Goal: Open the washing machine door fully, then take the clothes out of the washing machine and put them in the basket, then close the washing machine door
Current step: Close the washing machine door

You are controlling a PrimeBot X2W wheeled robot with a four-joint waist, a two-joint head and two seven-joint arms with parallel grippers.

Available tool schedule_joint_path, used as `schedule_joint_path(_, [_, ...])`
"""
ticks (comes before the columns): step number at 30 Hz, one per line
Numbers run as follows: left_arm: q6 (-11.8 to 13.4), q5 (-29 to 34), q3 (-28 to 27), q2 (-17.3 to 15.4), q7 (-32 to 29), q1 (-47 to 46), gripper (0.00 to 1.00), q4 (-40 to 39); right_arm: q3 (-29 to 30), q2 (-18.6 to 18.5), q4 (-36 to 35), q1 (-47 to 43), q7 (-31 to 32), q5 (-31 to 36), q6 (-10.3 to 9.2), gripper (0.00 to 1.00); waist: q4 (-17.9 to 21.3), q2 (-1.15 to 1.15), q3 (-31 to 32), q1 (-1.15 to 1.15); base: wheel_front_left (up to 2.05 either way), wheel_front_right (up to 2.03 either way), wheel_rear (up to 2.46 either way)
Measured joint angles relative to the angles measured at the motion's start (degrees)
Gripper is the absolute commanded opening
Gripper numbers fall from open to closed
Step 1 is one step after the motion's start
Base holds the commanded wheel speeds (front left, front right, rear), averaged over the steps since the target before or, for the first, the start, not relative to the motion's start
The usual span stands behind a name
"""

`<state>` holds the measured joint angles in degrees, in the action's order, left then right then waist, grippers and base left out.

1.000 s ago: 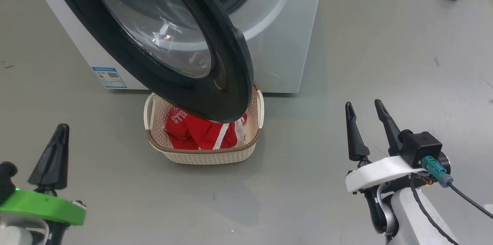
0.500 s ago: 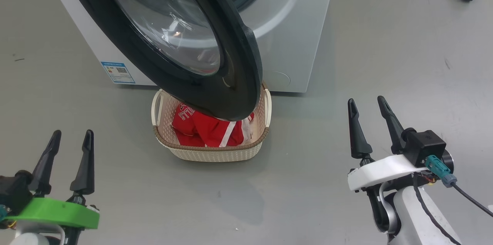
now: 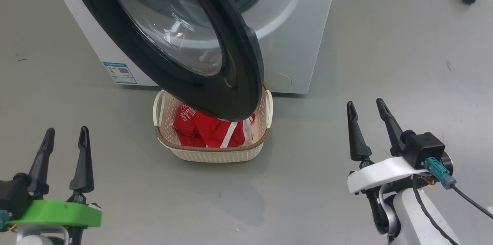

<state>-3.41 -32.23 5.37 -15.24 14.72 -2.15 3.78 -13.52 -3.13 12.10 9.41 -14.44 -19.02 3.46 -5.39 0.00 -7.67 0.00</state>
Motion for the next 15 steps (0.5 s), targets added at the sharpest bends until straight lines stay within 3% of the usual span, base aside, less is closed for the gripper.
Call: schedule_joint_path(15, [-1.55,3.02,-1.54,2.55,0.0,1.24,1.0,-0.55,-0.07,0.0,-0.01,-0.01,0.0,0.0,0.02,1.0,-0.05,0.0,0.0,0.0,0.0,0.0,0.0])
